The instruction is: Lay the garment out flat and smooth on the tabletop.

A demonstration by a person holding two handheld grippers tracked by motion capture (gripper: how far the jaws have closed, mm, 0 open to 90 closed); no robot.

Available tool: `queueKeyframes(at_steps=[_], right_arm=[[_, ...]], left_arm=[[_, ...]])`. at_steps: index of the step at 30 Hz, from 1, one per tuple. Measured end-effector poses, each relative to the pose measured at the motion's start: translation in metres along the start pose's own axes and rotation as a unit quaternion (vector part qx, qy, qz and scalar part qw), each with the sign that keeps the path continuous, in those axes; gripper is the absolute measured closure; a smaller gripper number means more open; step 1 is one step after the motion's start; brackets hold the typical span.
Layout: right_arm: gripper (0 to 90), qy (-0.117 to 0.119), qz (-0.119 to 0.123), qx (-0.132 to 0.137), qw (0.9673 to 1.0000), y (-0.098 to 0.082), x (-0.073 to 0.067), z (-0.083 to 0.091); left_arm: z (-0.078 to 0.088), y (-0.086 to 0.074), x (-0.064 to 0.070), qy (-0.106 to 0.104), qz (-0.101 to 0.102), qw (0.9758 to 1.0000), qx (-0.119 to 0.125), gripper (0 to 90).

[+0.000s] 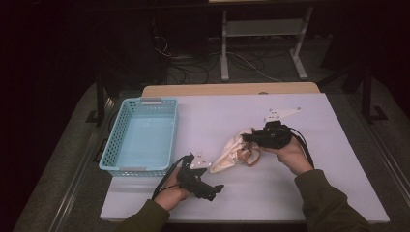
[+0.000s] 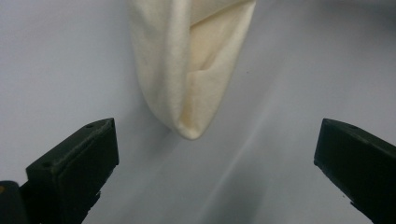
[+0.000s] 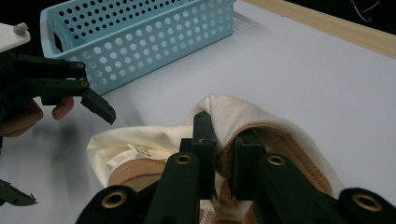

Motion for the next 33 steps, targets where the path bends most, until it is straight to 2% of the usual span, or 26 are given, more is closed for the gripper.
queueKeyframes(at_steps=[33], right_arm=[[81.9, -0.015, -0.004, -0.019, 0.9997, 0.003, 0.018, -0.023]], left_arm=[[0.000, 0.000, 0.000, -0.001, 0.004, 1.0000, 0.003, 0.0]])
Point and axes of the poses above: each handheld gripper's, and its own axes: z roughly backward along the jaws, y roughly out of its top, x roughly to its right, the point moved 10 cm from there along -z, roughly forward along the jaws, and after that the axes turned 11 degrees about z, right-handed, at the moved point
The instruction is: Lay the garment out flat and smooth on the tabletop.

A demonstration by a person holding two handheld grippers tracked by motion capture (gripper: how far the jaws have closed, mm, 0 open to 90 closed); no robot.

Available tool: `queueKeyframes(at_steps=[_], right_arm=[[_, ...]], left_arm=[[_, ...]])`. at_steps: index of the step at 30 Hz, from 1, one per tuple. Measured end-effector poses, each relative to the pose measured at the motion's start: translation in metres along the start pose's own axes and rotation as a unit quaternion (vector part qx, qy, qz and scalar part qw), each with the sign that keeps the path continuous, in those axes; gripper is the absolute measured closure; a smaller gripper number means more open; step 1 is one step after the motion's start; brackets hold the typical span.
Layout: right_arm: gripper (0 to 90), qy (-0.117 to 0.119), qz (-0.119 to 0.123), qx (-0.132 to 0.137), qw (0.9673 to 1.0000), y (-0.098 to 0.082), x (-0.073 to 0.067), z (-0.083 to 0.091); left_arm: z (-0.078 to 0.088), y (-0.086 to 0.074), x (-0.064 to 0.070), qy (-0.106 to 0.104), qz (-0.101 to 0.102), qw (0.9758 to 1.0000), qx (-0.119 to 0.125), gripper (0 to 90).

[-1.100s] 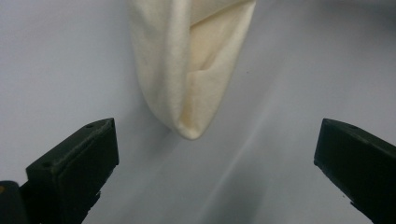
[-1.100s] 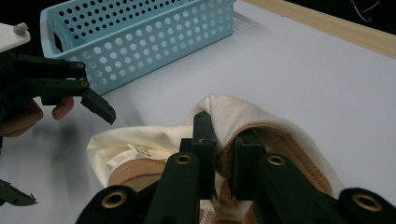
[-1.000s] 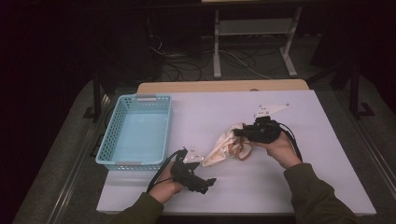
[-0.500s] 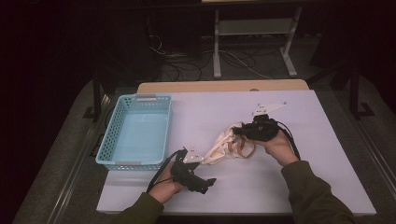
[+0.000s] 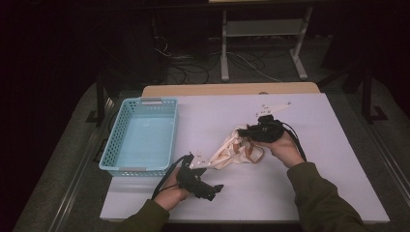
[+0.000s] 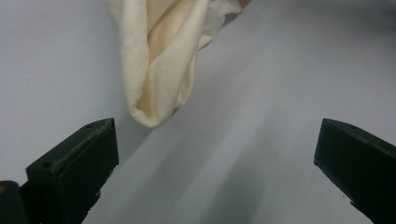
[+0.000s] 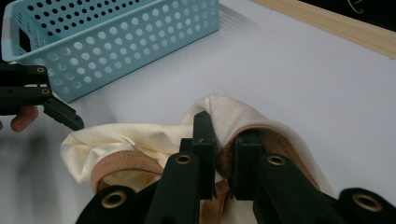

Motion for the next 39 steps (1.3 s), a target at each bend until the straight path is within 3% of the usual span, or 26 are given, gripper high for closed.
queueKeyframes(at_steps=[26, 39], right_arm=[[81.4, -0.008, -0.024, -0.027, 0.9993, -0.002, 0.017, -0.029], [80.6, -0.010, -0.023, -0.049, 0.9985, -0.001, 0.025, -0.049]], left_arm=[[0.001, 0.001, 0.000, -0.002, 0.003, 1.0000, 0.003, 0.0], [0.001, 0.001, 0.000, -0.003, 0.002, 1.0000, 0.003, 0.0]])
Point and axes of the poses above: each handheld gripper's, and its own axes: z roughly backward along the jaws, y roughly out of its top, x roughly to its right, the point moved 10 cm from there along -z, roughly forward along the jaws, and after that the axes turned 11 degrees about z, right-handed, at the moved point
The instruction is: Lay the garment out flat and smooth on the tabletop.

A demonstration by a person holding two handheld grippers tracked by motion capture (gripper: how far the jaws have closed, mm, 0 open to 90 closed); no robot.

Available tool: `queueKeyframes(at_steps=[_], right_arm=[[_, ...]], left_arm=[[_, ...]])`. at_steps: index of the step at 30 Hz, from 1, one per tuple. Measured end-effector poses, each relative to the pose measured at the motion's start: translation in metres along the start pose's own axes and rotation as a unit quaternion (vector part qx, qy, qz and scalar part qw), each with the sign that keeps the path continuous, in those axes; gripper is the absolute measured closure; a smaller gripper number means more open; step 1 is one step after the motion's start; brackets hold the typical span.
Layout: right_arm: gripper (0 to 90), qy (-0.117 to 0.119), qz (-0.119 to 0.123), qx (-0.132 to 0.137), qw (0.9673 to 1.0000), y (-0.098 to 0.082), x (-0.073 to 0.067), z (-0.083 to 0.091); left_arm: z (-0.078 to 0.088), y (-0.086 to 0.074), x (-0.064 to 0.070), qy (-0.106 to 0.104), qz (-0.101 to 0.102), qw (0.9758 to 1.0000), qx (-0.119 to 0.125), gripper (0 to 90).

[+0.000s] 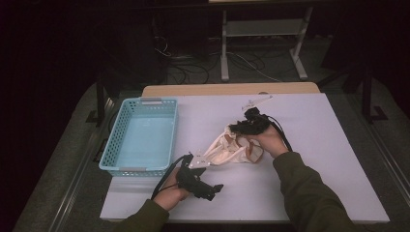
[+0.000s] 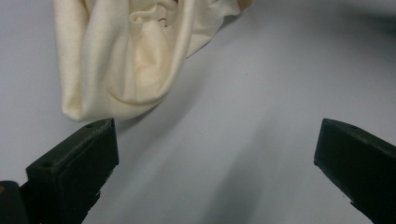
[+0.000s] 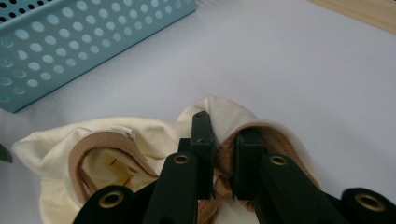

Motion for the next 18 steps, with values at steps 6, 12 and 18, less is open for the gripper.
queueKeyframes(at_steps=[6, 12, 18], right_arm=[[79.8, -0.003, 0.001, -0.012, 0.9999, 0.002, 0.003, -0.009], [79.3, -0.005, -0.002, -0.019, 0.9998, 0.004, 0.004, -0.017], [78.2, -0.008, -0.006, -0.024, 0.9997, 0.006, 0.005, -0.023]], left_arm=[[0.000, 0.000, 0.000, -0.001, 0.000, 1.0000, 0.000, 0.0], [0.000, 0.000, 0.001, -0.003, 0.001, 1.0000, 0.000, 0.0], [0.000, 0.000, 0.000, -0.002, 0.000, 1.0000, 0.000, 0.0]])
Point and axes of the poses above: each handheld gripper's, and its own axes: z roughly backward along the jaws, y roughly out of its top, x roughly to its right, the point moved 10 cm from there along -z, roughly forward along the jaws, and after that the axes turned 11 degrees about z, right-handed, at the moved point
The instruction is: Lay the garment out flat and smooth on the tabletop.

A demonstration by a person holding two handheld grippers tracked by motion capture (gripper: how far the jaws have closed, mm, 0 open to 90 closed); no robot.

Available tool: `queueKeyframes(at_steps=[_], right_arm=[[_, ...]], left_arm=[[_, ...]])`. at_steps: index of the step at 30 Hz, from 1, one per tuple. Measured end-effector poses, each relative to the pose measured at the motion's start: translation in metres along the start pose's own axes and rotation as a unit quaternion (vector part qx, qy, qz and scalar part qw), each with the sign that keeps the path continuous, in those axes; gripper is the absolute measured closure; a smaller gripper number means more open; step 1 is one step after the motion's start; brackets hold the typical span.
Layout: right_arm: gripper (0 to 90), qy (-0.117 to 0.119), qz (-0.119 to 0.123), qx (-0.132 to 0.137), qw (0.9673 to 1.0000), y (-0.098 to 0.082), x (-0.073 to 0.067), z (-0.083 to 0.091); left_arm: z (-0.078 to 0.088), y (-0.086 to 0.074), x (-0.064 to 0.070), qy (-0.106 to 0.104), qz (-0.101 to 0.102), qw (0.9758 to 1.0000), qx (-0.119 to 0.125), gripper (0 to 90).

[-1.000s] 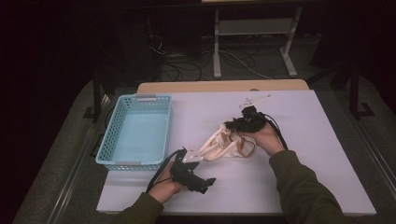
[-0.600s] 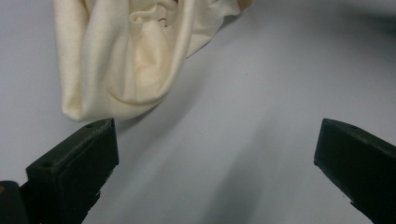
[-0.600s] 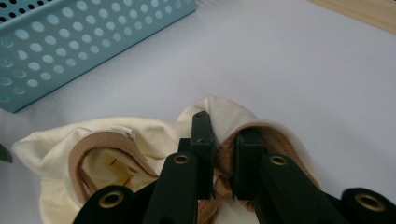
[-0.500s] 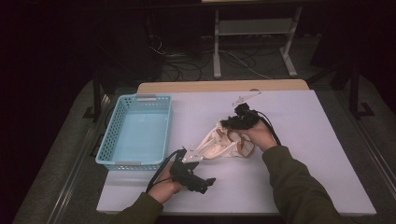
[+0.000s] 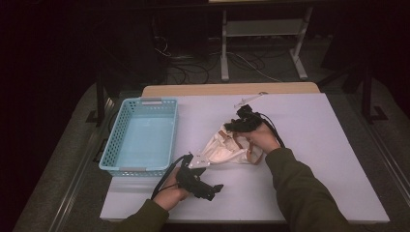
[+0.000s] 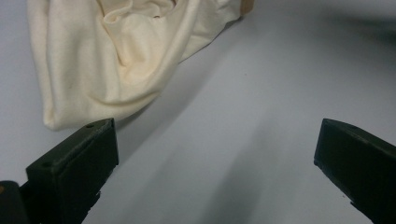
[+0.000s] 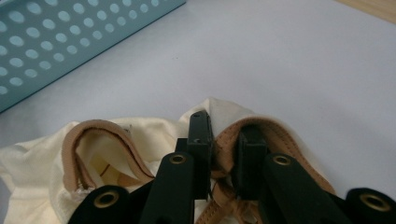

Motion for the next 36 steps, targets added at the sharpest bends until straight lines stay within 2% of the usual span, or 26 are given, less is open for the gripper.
queueKeyframes(at_steps=[4, 11, 18, 27, 34, 36], right_arm=[[74.3, -0.001, -0.002, 0.000, 1.0000, 0.001, -0.001, -0.001], [63.3, -0.009, -0.005, 0.003, 0.9999, 0.002, 0.000, 0.006], [45.8, -0.013, -0.005, 0.000, 0.9999, 0.003, -0.003, 0.013], [32.2, -0.019, -0.009, -0.006, 0.9998, -0.001, -0.004, 0.019], [13.9, -0.007, -0.024, -0.005, 0.9997, -0.005, -0.009, 0.026], [13.4, -0.008, -0.023, -0.005, 0.9997, -0.007, -0.009, 0.028]], left_arm=[[0.000, 0.000, 0.000, -0.001, 0.000, 1.0000, -0.002, 0.0], [0.000, 0.000, 0.000, 0.000, -0.004, 1.0000, -0.002, 0.0], [0.000, -0.001, 0.000, -0.001, 0.000, 1.0000, -0.003, 0.0], [0.000, -0.001, -0.001, 0.001, -0.002, 1.0000, -0.003, 0.0], [0.000, -0.001, 0.000, 0.000, 0.000, 1.0000, -0.003, 0.0], [0.000, -0.001, 0.000, 0.000, 0.000, 1.0000, -0.004, 0.0]])
Point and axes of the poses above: each handheld gripper's, and its own axes: z roughly backward along the jaws, y roughly out of its top, x roughly to its right, the point moved 10 cm from there along -z, roughly forward along the jaws, and after that the axes turned 11 degrees about z, right-handed, at the moved point
